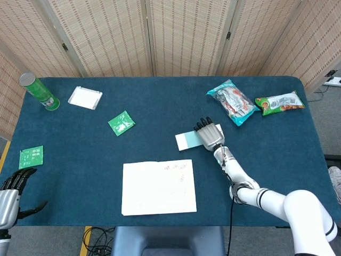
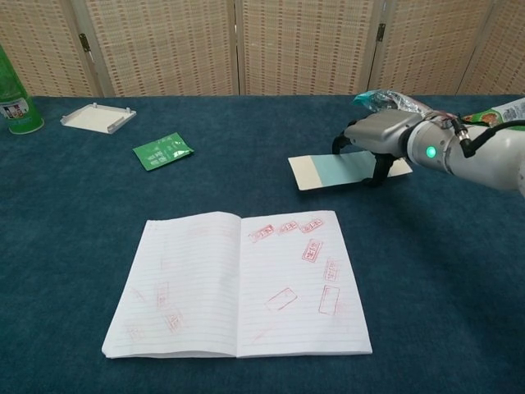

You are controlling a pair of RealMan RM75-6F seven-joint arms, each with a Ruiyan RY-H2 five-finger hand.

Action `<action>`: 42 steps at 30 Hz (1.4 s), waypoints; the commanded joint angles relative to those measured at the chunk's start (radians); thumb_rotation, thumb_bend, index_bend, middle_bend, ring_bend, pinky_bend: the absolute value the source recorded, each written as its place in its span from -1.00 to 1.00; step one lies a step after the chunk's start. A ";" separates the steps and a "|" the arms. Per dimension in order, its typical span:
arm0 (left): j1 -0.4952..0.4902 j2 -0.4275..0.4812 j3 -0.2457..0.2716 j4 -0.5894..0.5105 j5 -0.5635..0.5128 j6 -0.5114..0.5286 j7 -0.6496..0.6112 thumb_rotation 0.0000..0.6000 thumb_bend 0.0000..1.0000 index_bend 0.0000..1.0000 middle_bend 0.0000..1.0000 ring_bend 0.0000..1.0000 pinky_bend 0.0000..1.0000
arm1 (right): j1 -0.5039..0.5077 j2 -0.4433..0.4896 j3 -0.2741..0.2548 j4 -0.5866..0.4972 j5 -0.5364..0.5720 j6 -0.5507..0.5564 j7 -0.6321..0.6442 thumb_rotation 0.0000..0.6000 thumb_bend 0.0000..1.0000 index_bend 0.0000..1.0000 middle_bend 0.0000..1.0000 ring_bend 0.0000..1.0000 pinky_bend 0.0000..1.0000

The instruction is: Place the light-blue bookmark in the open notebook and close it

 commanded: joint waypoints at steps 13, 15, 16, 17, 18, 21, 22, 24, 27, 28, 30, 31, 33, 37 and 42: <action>-0.006 0.011 -0.004 -0.025 0.013 0.003 0.014 1.00 -0.65 -0.63 -0.60 -0.72 -0.56 | 0.035 0.229 -0.044 -0.322 -0.427 0.064 0.203 1.00 -0.39 -0.48 -0.66 -1.00 -0.83; -0.006 0.013 -0.003 -0.029 0.014 0.004 0.017 1.00 -0.65 -0.63 -0.60 -0.71 -0.56 | 0.050 0.246 -0.058 -0.334 -0.499 0.068 0.238 1.00 -0.39 -0.47 -0.66 -1.00 -0.83; -0.005 0.015 -0.003 -0.032 0.015 0.005 0.019 1.00 -0.65 -0.63 -0.60 -0.72 -0.56 | 0.060 0.253 -0.067 -0.340 -0.542 0.072 0.263 1.00 -0.39 -0.46 -0.66 -1.00 -0.83; -0.004 0.016 -0.003 -0.034 0.015 0.006 0.019 1.00 -0.65 -0.63 -0.60 -0.71 -0.56 | 0.068 0.257 -0.073 -0.343 -0.570 0.073 0.281 1.00 -0.39 -0.46 -0.66 -1.00 -0.83; -0.003 0.017 -0.002 -0.036 0.015 0.007 0.020 1.00 -0.65 -0.63 -0.60 -0.72 -0.56 | 0.076 0.260 -0.079 -0.345 -0.597 0.075 0.298 1.00 -0.40 -0.44 -0.66 -1.00 -0.83; 0.000 0.019 -0.001 -0.040 0.013 0.010 0.022 1.00 -0.65 -0.63 -0.60 -0.71 -0.56 | 0.103 0.261 -0.096 -0.337 -0.685 0.091 0.354 1.00 -0.40 -0.41 -0.65 -1.00 -0.83; 0.001 0.020 -0.001 -0.041 0.013 0.010 0.023 1.00 -0.65 -0.63 -0.60 -0.71 -0.56 | 0.111 0.258 -0.101 -0.331 -0.709 0.098 0.372 1.00 -0.40 -0.41 -0.65 -1.00 -0.83; 0.003 0.023 0.000 -0.042 0.012 0.012 0.025 1.00 -0.65 -0.63 -0.60 -0.71 -0.56 | 0.128 0.249 -0.113 -0.309 -0.759 0.116 0.418 1.00 -0.40 -0.40 -0.65 -1.00 -0.83; 0.007 0.025 0.001 -0.044 0.011 0.016 0.026 1.00 -0.65 -0.63 -0.60 -0.71 -0.56 | 0.152 0.226 -0.132 -0.251 -0.822 0.143 0.484 1.00 -0.40 -0.40 -0.65 -1.00 -0.83; 0.008 0.025 0.001 -0.044 0.010 0.017 0.026 1.00 -0.65 -0.63 -0.60 -0.71 -0.56 | 0.159 0.219 -0.139 -0.233 -0.837 0.147 0.503 1.00 -0.40 -0.40 -0.65 -0.99 -0.83; 0.010 0.027 0.002 -0.044 0.009 0.018 0.028 1.00 -0.65 -0.63 -0.60 -0.71 -0.56 | 0.174 0.203 -0.159 -0.187 -0.876 0.163 0.549 1.00 -0.40 -0.40 -0.65 -0.99 -0.83; 0.011 0.027 0.003 -0.044 0.008 0.018 0.028 1.00 -0.65 -0.63 -0.60 -0.71 -0.56 | 0.180 0.196 -0.169 -0.167 -0.894 0.172 0.568 1.00 -0.40 -0.40 -0.65 -0.99 -0.83; 0.014 0.028 0.004 -0.044 0.005 0.019 0.028 1.00 -0.66 -0.63 -0.60 -0.72 -0.56 | 0.193 0.179 -0.197 -0.117 -0.942 0.203 0.609 1.00 -0.40 -0.39 -0.65 -0.99 -0.83; 0.017 0.029 0.004 -0.045 0.002 0.019 0.031 1.00 -0.65 -0.63 -0.60 -0.72 -0.56 | 0.207 0.141 -0.248 -0.024 -1.017 0.274 0.698 1.00 -0.40 -0.39 -0.65 -0.99 -0.83; 0.019 0.029 0.005 -0.047 0.001 0.019 0.034 1.00 -0.65 -0.63 -0.60 -0.71 -0.56 | 0.216 0.100 -0.298 0.066 -1.086 0.352 0.762 1.00 -0.40 -0.39 -0.65 -0.99 -0.83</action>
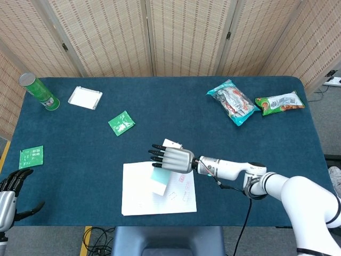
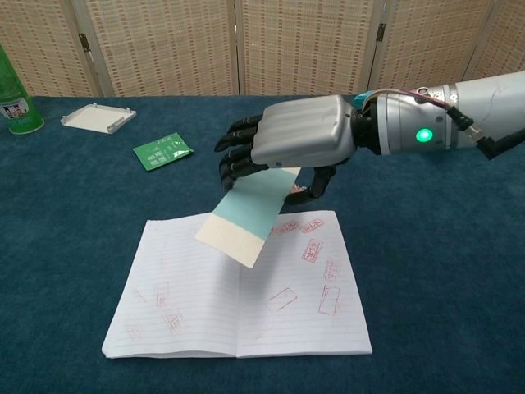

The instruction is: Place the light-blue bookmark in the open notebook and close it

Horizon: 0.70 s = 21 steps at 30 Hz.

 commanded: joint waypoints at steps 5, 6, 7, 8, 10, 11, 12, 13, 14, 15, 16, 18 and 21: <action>0.002 0.001 0.002 -0.002 -0.001 -0.002 0.003 1.00 -0.66 -0.63 -0.60 -0.71 -0.56 | 0.003 -0.069 -0.075 0.137 -0.090 0.136 0.084 1.00 -0.40 -0.39 -0.65 -0.99 -0.83; 0.003 0.001 0.002 -0.003 0.000 -0.002 0.004 1.00 -0.65 -0.63 -0.60 -0.71 -0.56 | 0.002 -0.073 -0.084 0.151 -0.099 0.148 0.088 1.00 -0.40 -0.39 -0.65 -0.99 -0.83; 0.003 0.001 0.002 -0.003 0.000 0.000 0.004 1.00 -0.65 -0.63 -0.60 -0.71 -0.56 | 0.000 -0.077 -0.093 0.167 -0.110 0.161 0.089 1.00 -0.39 -0.39 -0.65 -0.99 -0.83; 0.003 0.000 0.002 -0.003 0.001 0.000 0.005 1.00 -0.65 -0.63 -0.60 -0.71 -0.56 | -0.002 -0.083 -0.105 0.188 -0.120 0.173 0.091 1.00 -0.40 -0.39 -0.65 -0.99 -0.83; 0.004 0.000 0.002 -0.004 0.002 0.000 0.007 1.00 -0.65 -0.63 -0.60 -0.71 -0.56 | -0.006 -0.093 -0.121 0.212 -0.130 0.183 0.102 1.00 -0.40 -0.39 -0.65 -0.99 -0.83; 0.003 0.000 0.002 -0.005 0.003 0.000 0.008 1.00 -0.65 -0.63 -0.60 -0.71 -0.56 | -0.008 -0.101 -0.130 0.228 -0.135 0.190 0.109 1.00 -0.40 -0.39 -0.65 -0.99 -0.83; 0.004 0.000 0.003 -0.006 0.005 0.001 0.009 1.00 -0.65 -0.63 -0.60 -0.71 -0.56 | -0.010 -0.107 -0.136 0.241 -0.140 0.196 0.112 1.00 -0.40 -0.39 -0.65 -0.99 -0.83; 0.004 -0.001 0.003 -0.006 0.006 0.002 0.009 1.00 -0.65 -0.63 -0.60 -0.71 -0.56 | -0.012 -0.113 -0.140 0.254 -0.143 0.204 0.115 1.00 -0.41 -0.39 -0.65 -0.99 -0.83; 0.004 -0.001 0.003 -0.006 0.007 0.002 0.009 1.00 -0.65 -0.63 -0.60 -0.72 -0.56 | -0.014 -0.123 -0.146 0.271 -0.147 0.216 0.123 1.00 -0.41 -0.39 -0.65 -0.99 -0.83; 0.004 -0.001 0.003 -0.006 0.006 0.002 0.010 1.00 -0.65 -0.63 -0.60 -0.71 -0.56 | -0.016 -0.130 -0.151 0.284 -0.151 0.224 0.129 1.00 -0.41 -0.39 -0.65 -0.99 -0.83; 0.004 -0.001 0.003 -0.006 0.005 0.001 0.010 1.00 -0.65 -0.63 -0.60 -0.71 -0.56 | -0.016 -0.139 -0.158 0.302 -0.158 0.235 0.134 1.00 -0.41 -0.39 -0.65 -0.99 -0.84; 0.004 -0.001 0.003 -0.007 0.005 0.000 0.011 1.00 -0.65 -0.63 -0.60 -0.72 -0.56 | -0.013 -0.152 -0.169 0.328 -0.171 0.249 0.139 1.00 -0.41 -0.39 -0.65 -0.99 -0.85; 0.005 -0.001 0.002 -0.007 0.006 0.002 0.011 1.00 -0.65 -0.63 -0.60 -0.72 -0.56 | -0.005 -0.175 -0.186 0.369 -0.187 0.259 0.149 1.00 -0.42 -0.39 -0.65 -0.99 -0.86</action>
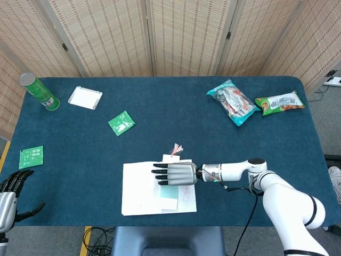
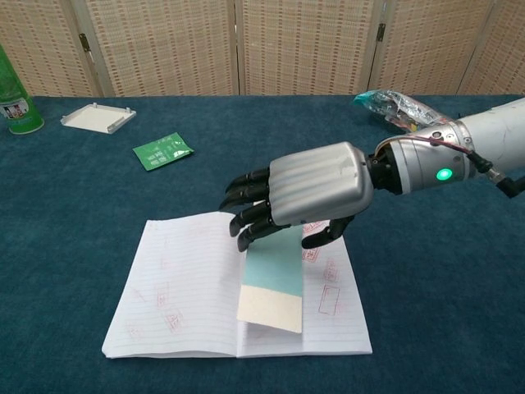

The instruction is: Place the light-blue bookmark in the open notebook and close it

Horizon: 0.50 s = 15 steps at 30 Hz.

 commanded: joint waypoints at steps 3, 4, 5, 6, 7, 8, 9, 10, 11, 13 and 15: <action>0.003 -0.001 0.001 0.001 -0.003 0.001 0.000 1.00 -0.65 -0.63 -0.60 -0.72 -0.56 | 0.013 -0.047 -0.028 0.073 -0.025 0.023 0.023 1.00 -0.43 -0.39 -0.65 -0.99 -0.87; 0.004 -0.001 0.001 0.002 -0.003 0.000 0.000 1.00 -0.65 -0.63 -0.60 -0.72 -0.56 | 0.016 -0.057 -0.030 0.087 -0.026 0.029 0.029 1.00 -0.43 -0.39 -0.65 -0.99 -0.88; 0.004 -0.001 0.002 0.002 -0.004 0.000 -0.001 1.00 -0.65 -0.63 -0.60 -0.72 -0.56 | 0.018 -0.064 -0.032 0.098 -0.028 0.034 0.033 1.00 -0.43 -0.39 -0.66 -0.99 -0.88; 0.005 -0.001 0.002 0.003 -0.005 0.000 -0.001 1.00 -0.65 -0.63 -0.60 -0.71 -0.56 | 0.021 -0.071 -0.035 0.111 -0.030 0.039 0.035 1.00 -0.43 -0.39 -0.66 -0.99 -0.88; 0.005 -0.001 0.001 0.003 -0.006 0.001 -0.002 1.00 -0.65 -0.63 -0.60 -0.71 -0.56 | 0.025 -0.080 -0.039 0.127 -0.034 0.042 0.037 1.00 -0.44 -0.39 -0.67 -0.99 -0.88; 0.006 -0.002 0.001 0.004 -0.006 0.001 -0.003 1.00 -0.65 -0.63 -0.60 -0.71 -0.56 | 0.028 -0.087 -0.043 0.137 -0.036 0.043 0.039 1.00 -0.44 -0.39 -0.67 -0.99 -0.88; 0.006 -0.002 0.001 0.004 -0.007 0.001 -0.003 1.00 -0.66 -0.63 -0.60 -0.71 -0.56 | 0.031 -0.093 -0.046 0.147 -0.038 0.045 0.043 1.00 -0.44 -0.39 -0.67 -0.99 -0.88; 0.007 -0.002 0.001 0.005 -0.008 0.001 -0.003 1.00 -0.65 -0.63 -0.60 -0.72 -0.56 | 0.034 -0.101 -0.050 0.160 -0.040 0.049 0.046 1.00 -0.45 -0.39 -0.67 -0.99 -0.88; 0.007 -0.003 0.001 0.006 -0.009 0.000 -0.003 1.00 -0.65 -0.63 -0.60 -0.72 -0.56 | 0.036 -0.106 -0.053 0.169 -0.041 0.051 0.049 1.00 -0.45 -0.39 -0.67 -0.99 -0.88; 0.008 -0.004 0.002 0.007 -0.010 -0.001 -0.003 1.00 -0.65 -0.63 -0.60 -0.72 -0.56 | 0.038 -0.119 -0.060 0.193 -0.043 0.056 0.056 1.00 -0.45 -0.39 -0.68 -0.99 -0.88; 0.009 -0.005 0.002 0.008 -0.011 -0.001 -0.004 1.00 -0.66 -0.63 -0.60 -0.71 -0.56 | 0.040 -0.130 -0.066 0.212 -0.043 0.057 0.064 1.00 -0.45 -0.39 -0.69 -0.99 -0.89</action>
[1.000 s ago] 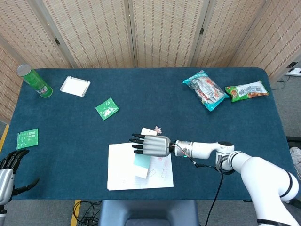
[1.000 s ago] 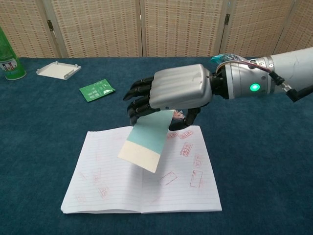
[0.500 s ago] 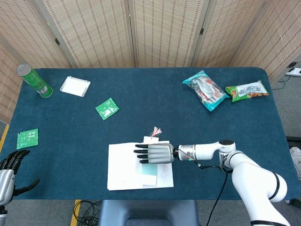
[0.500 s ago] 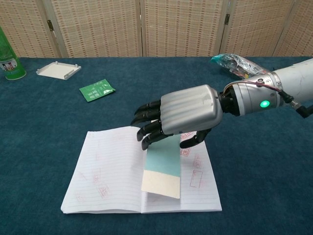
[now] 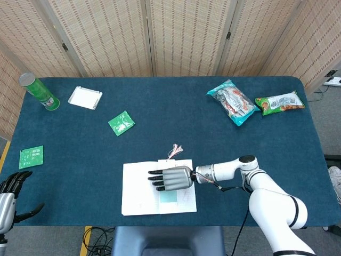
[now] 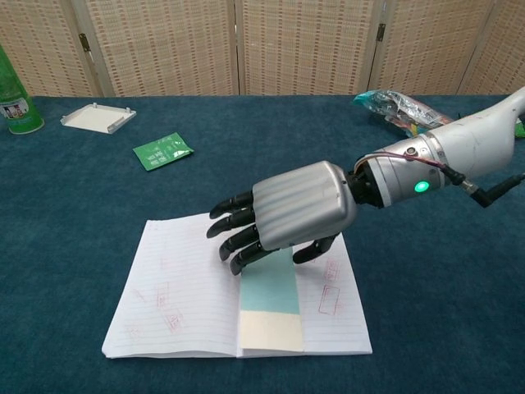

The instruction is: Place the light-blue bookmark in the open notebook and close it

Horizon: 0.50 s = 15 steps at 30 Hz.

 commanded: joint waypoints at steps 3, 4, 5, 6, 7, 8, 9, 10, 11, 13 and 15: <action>0.003 -0.001 0.000 0.004 -0.003 0.001 -0.002 1.00 -0.65 -0.63 -0.60 -0.71 -0.56 | 0.008 -0.031 -0.015 0.050 0.002 0.010 0.022 1.00 -0.45 -0.39 -0.69 -0.99 -0.90; 0.003 -0.001 0.000 0.004 -0.004 0.001 -0.002 1.00 -0.65 -0.63 -0.60 -0.71 -0.56 | 0.010 -0.036 -0.015 0.059 0.004 0.012 0.025 1.00 -0.45 -0.39 -0.69 -0.99 -0.90; 0.004 -0.001 0.000 0.004 -0.004 0.001 -0.002 1.00 -0.65 -0.63 -0.60 -0.71 -0.56 | 0.011 -0.040 -0.016 0.065 0.006 0.014 0.027 1.00 -0.45 -0.39 -0.69 -0.99 -0.90; 0.004 -0.001 0.000 0.004 -0.004 0.002 -0.003 1.00 -0.65 -0.63 -0.60 -0.71 -0.56 | 0.013 -0.042 -0.017 0.071 0.007 0.015 0.029 1.00 -0.45 -0.39 -0.69 -0.99 -0.90; 0.005 0.000 0.000 0.004 -0.004 0.003 -0.003 1.00 -0.65 -0.63 -0.60 -0.71 -0.56 | 0.015 -0.045 -0.018 0.076 0.009 0.017 0.030 1.00 -0.45 -0.39 -0.69 -0.99 -0.90; 0.005 0.000 0.000 0.003 -0.003 0.003 -0.004 1.00 -0.65 -0.63 -0.60 -0.72 -0.56 | 0.017 -0.048 -0.020 0.083 0.010 0.019 0.033 1.00 -0.46 -0.39 -0.69 -0.99 -0.90; 0.006 0.001 0.000 0.003 -0.002 0.004 -0.004 1.00 -0.65 -0.63 -0.60 -0.72 -0.56 | 0.018 -0.050 -0.022 0.088 0.010 0.020 0.033 1.00 -0.46 -0.39 -0.70 -0.99 -0.90; 0.007 0.001 0.000 0.003 -0.001 0.007 -0.005 1.00 -0.65 -0.63 -0.60 -0.72 -0.56 | 0.020 -0.053 -0.024 0.094 0.011 0.024 0.032 1.00 -0.47 -0.39 -0.70 -0.99 -0.90; 0.007 0.001 0.000 0.003 0.000 0.007 -0.006 1.00 -0.65 -0.63 -0.60 -0.72 -0.56 | 0.020 -0.054 -0.026 0.097 0.012 0.026 0.034 1.00 -0.47 -0.39 -0.70 -0.99 -0.90; 0.008 0.001 0.000 0.003 -0.001 0.007 -0.005 1.00 -0.66 -0.63 -0.60 -0.72 -0.56 | 0.019 -0.056 -0.031 0.102 0.013 0.026 0.034 1.00 -0.47 -0.39 -0.71 -0.99 -0.92; 0.008 0.000 0.000 0.003 -0.002 0.005 -0.005 1.00 -0.66 -0.63 -0.60 -0.72 -0.56 | 0.016 -0.058 -0.035 0.107 0.016 0.027 0.034 1.00 -0.47 -0.39 -0.72 -0.99 -0.92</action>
